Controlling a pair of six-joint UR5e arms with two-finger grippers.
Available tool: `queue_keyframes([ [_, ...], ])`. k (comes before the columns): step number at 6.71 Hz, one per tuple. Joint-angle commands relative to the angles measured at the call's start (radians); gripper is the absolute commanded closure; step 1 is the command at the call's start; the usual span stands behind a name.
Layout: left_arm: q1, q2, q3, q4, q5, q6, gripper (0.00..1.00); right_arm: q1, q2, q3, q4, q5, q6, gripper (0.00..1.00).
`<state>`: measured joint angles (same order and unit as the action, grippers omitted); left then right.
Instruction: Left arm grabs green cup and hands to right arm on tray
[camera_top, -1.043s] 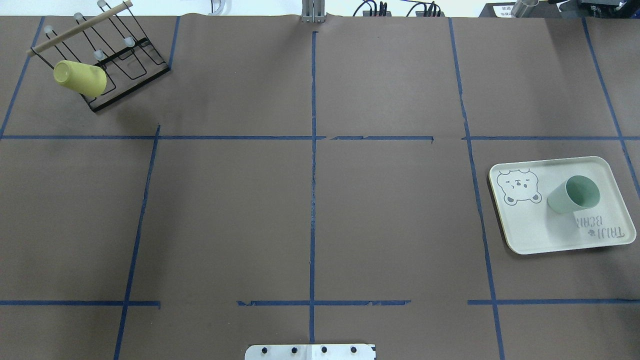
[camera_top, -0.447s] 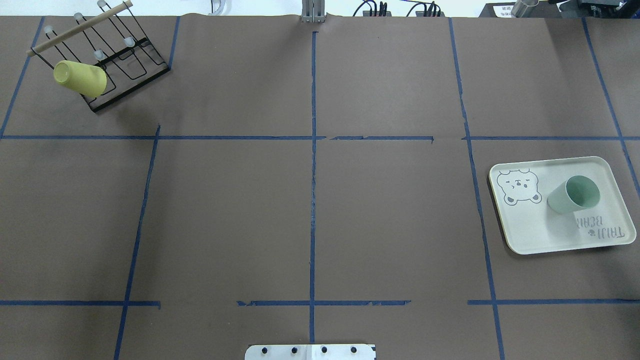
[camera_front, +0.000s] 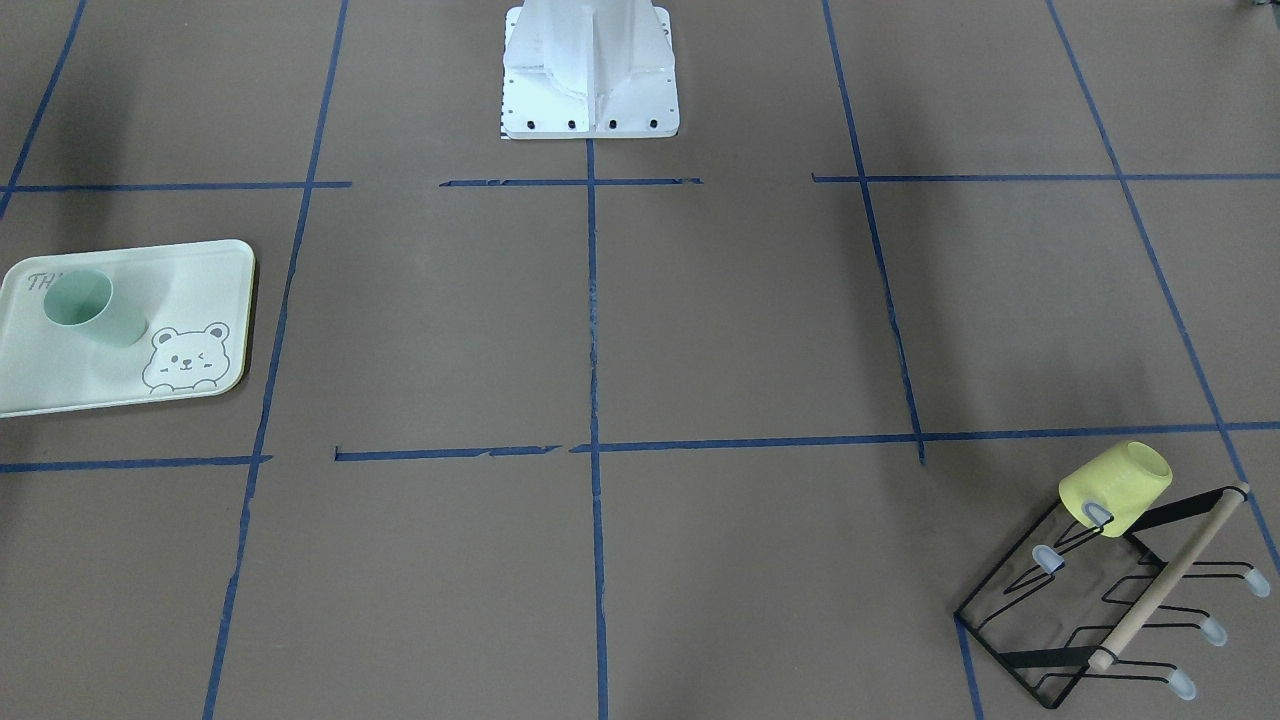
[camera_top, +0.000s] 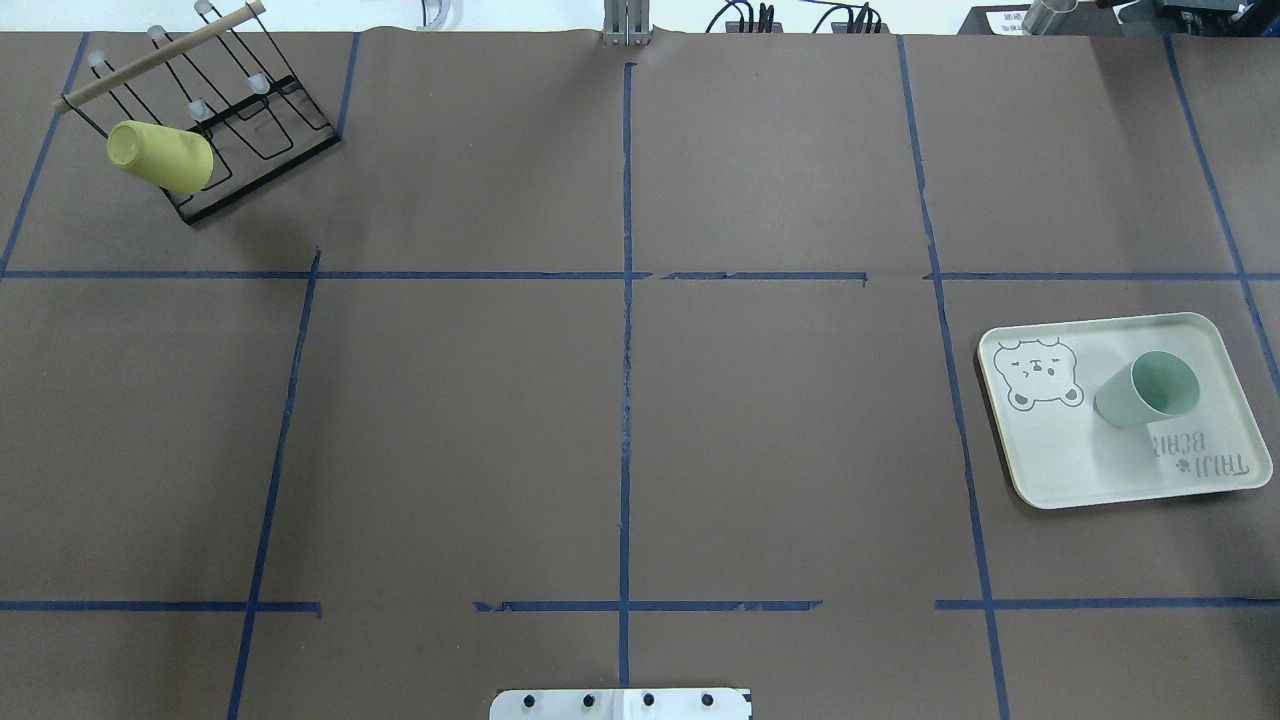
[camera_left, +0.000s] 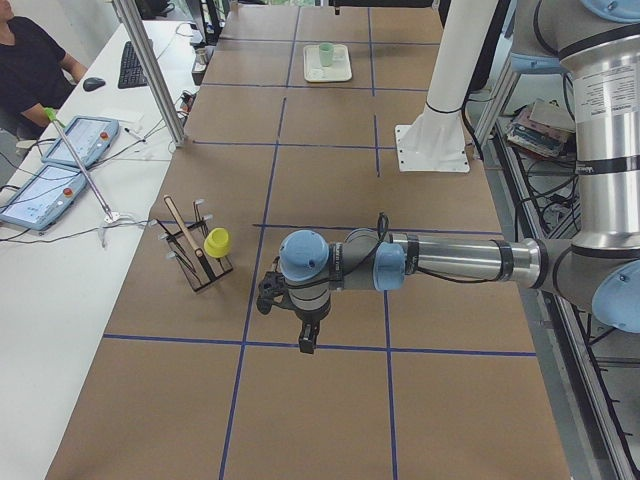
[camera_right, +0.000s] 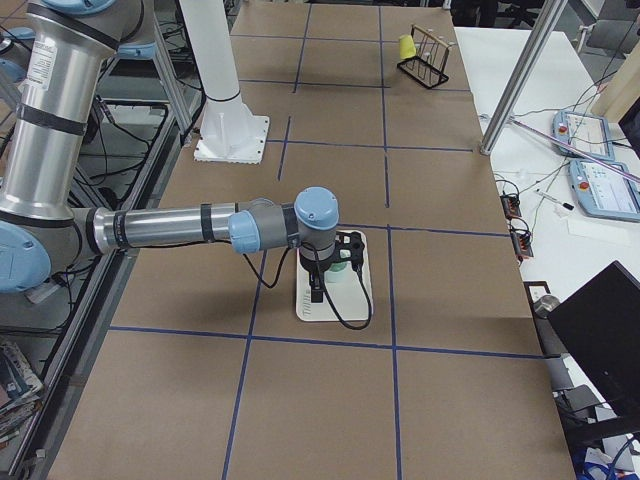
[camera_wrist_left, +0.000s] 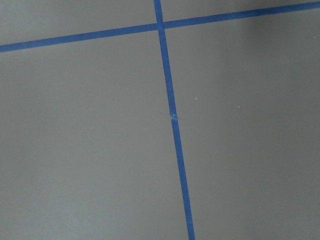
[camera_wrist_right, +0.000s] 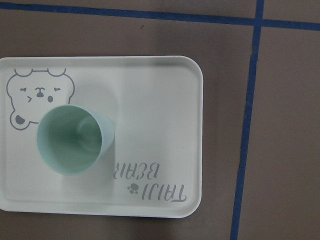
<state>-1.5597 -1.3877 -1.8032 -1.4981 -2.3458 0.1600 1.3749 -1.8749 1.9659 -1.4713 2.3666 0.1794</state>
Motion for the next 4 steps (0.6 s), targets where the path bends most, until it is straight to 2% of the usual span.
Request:
queue_keyframes([
  [1,0.009,-0.048,0.031,0.005,0.023,-0.002,0.00,0.004,0.002,0.005,-0.003,0.000,-0.014,0.00],
  [4,0.015,-0.080,0.091,-0.075,0.022,0.003,0.00,0.009,-0.010,0.008,-0.003,0.005,-0.020,0.00],
])
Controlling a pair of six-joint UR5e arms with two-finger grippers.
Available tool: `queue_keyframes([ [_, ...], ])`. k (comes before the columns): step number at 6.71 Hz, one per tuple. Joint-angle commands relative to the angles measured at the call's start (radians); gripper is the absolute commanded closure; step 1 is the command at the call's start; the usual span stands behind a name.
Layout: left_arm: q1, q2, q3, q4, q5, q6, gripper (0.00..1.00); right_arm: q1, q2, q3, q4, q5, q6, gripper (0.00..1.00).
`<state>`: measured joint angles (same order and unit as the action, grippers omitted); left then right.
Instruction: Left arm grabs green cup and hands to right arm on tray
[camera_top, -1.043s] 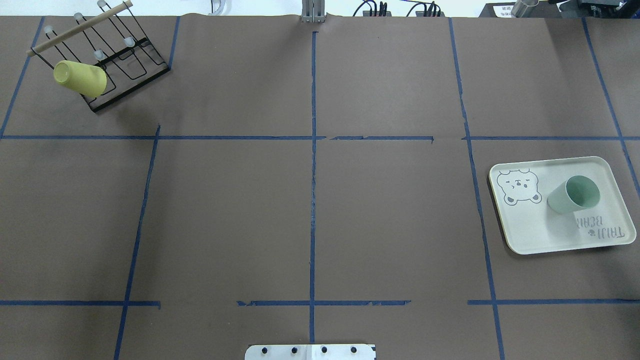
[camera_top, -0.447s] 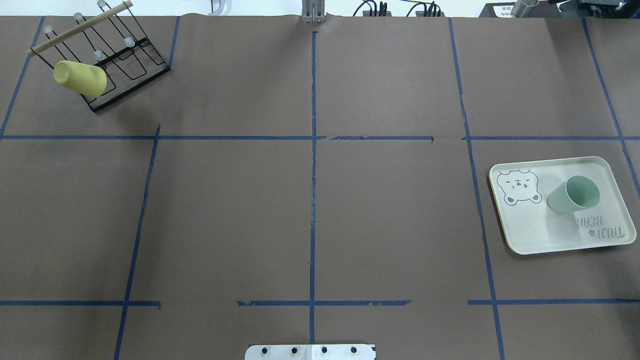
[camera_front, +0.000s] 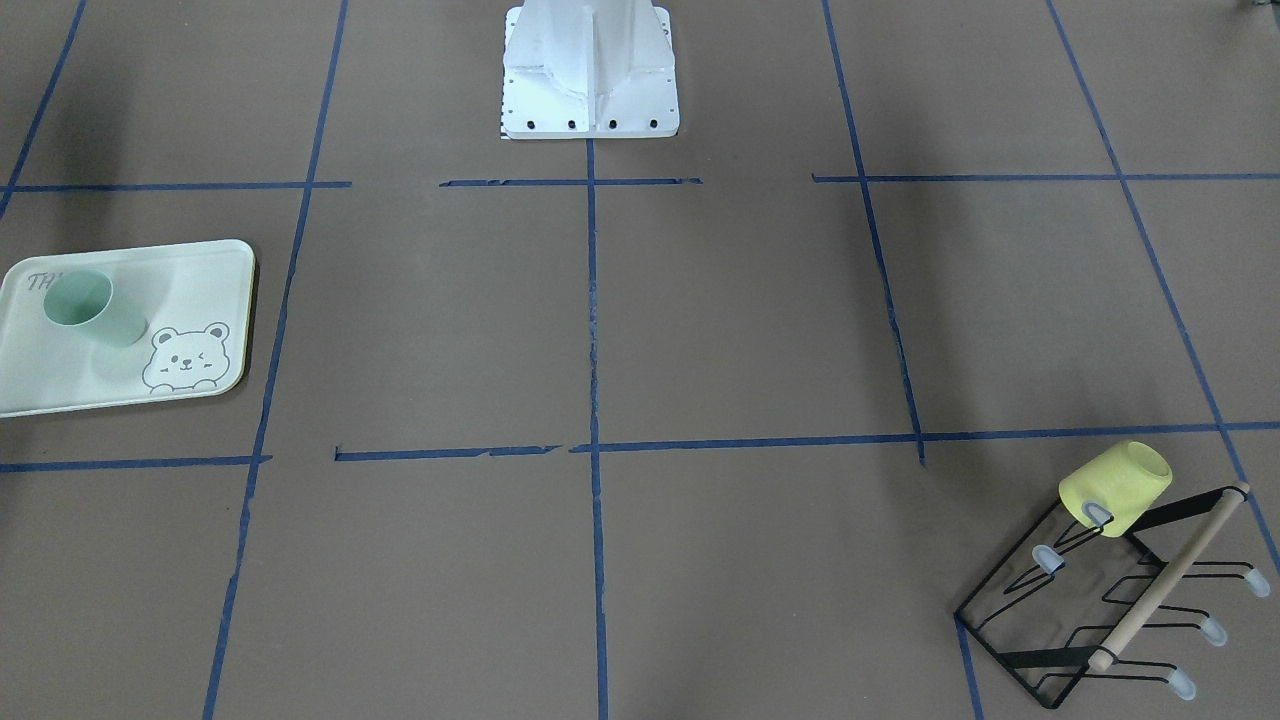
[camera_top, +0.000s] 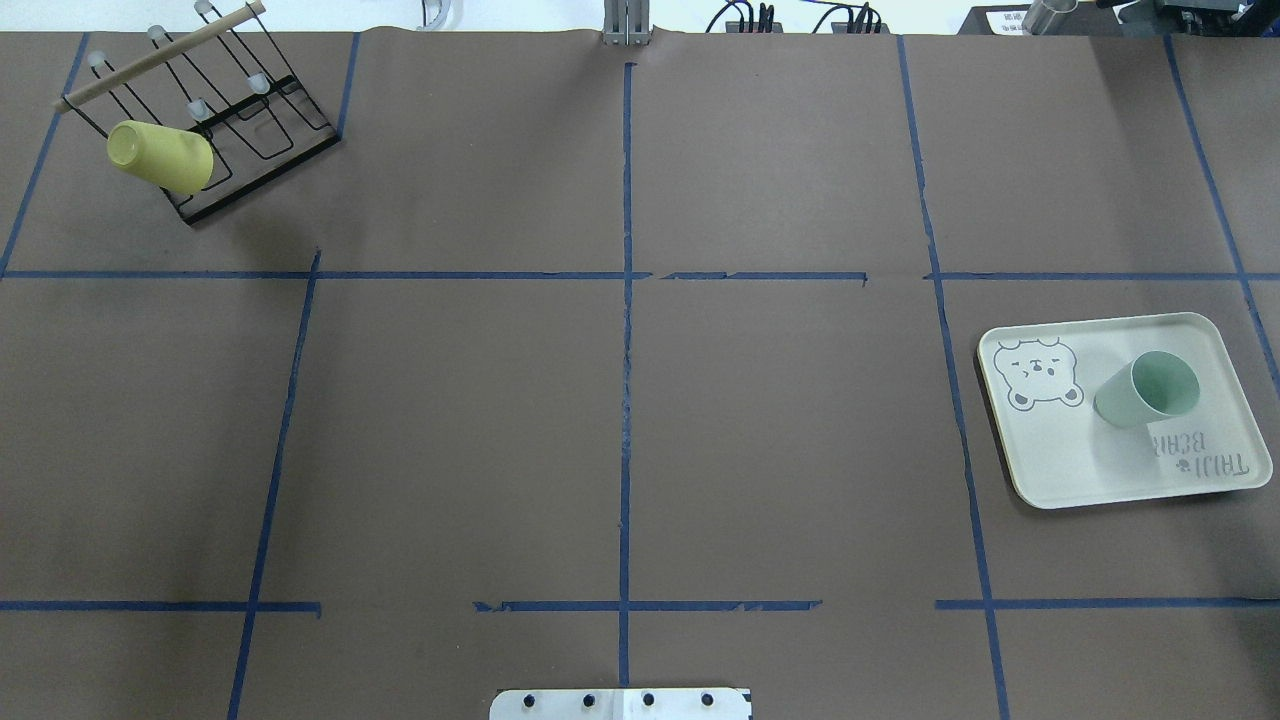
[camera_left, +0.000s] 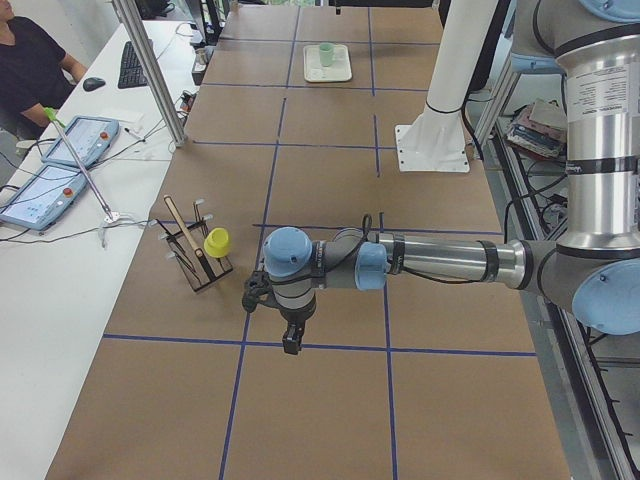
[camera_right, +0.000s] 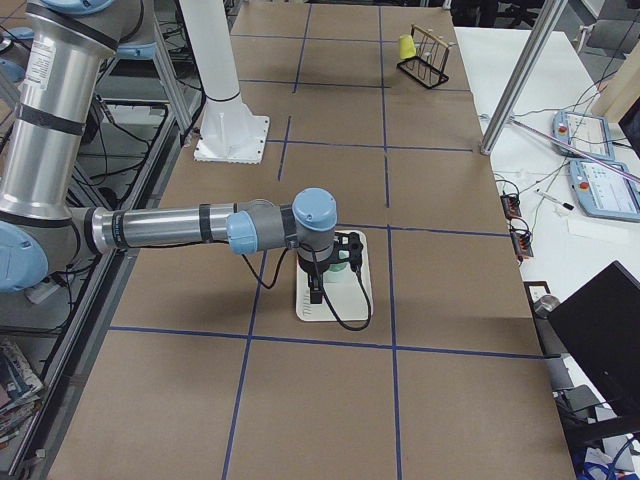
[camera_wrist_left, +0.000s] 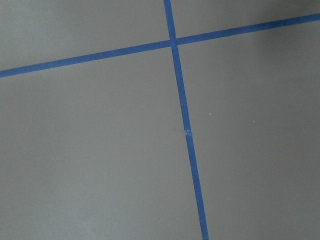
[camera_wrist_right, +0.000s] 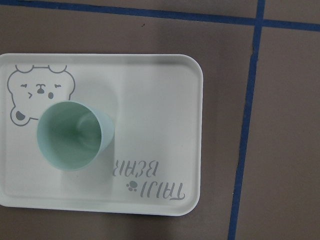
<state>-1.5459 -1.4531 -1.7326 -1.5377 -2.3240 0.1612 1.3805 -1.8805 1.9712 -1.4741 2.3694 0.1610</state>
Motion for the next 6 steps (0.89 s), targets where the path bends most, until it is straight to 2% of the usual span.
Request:
queue_keyframes([
  [1,0.003,-0.015,0.021,-0.036,-0.002,0.001,0.00,0.003,-0.002,0.009,0.000,0.005,-0.001,0.00],
  [6,0.003,-0.015,0.002,-0.036,-0.011,0.009,0.00,0.002,-0.005,0.006,0.000,0.001,0.000,0.00],
])
